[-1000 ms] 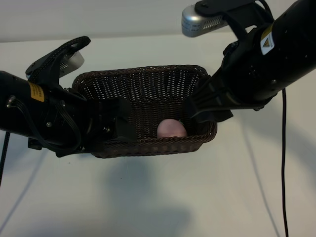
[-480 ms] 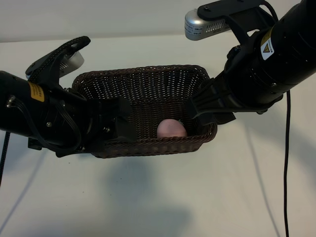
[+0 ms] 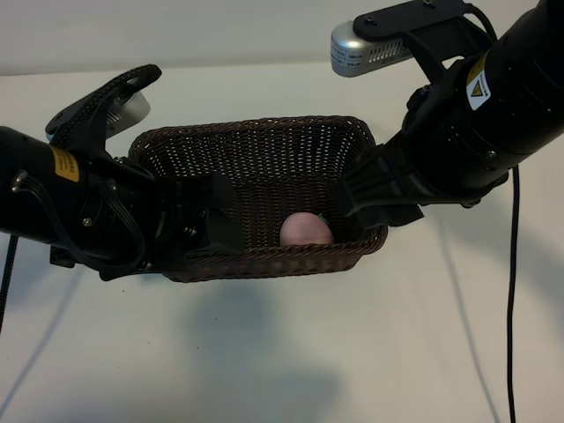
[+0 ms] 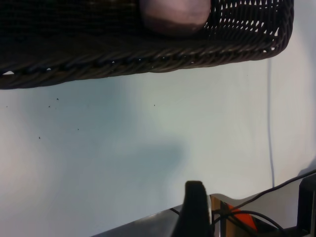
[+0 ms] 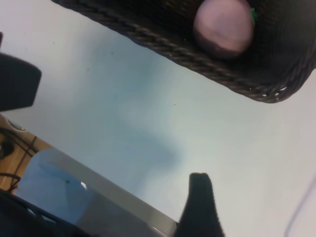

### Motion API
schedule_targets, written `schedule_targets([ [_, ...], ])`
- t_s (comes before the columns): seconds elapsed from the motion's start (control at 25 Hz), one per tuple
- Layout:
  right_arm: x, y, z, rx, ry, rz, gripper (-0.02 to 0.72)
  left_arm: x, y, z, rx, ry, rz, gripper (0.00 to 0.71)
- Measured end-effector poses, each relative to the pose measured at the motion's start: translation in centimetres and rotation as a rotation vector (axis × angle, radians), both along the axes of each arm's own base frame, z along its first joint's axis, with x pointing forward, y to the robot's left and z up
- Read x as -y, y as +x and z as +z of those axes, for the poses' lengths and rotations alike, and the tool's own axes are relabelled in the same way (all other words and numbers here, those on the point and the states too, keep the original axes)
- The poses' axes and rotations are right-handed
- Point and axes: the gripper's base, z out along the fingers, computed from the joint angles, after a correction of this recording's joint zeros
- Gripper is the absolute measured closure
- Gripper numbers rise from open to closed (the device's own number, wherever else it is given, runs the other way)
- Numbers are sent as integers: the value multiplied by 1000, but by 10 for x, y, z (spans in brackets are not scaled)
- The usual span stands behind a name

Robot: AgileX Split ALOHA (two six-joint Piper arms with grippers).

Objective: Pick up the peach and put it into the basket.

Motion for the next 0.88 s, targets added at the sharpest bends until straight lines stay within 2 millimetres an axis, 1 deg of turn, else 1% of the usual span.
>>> schedule_targets([
  [0.88,2,0,-1,-8,-19,-25,155,0,0,0,1,0,-2,144],
])
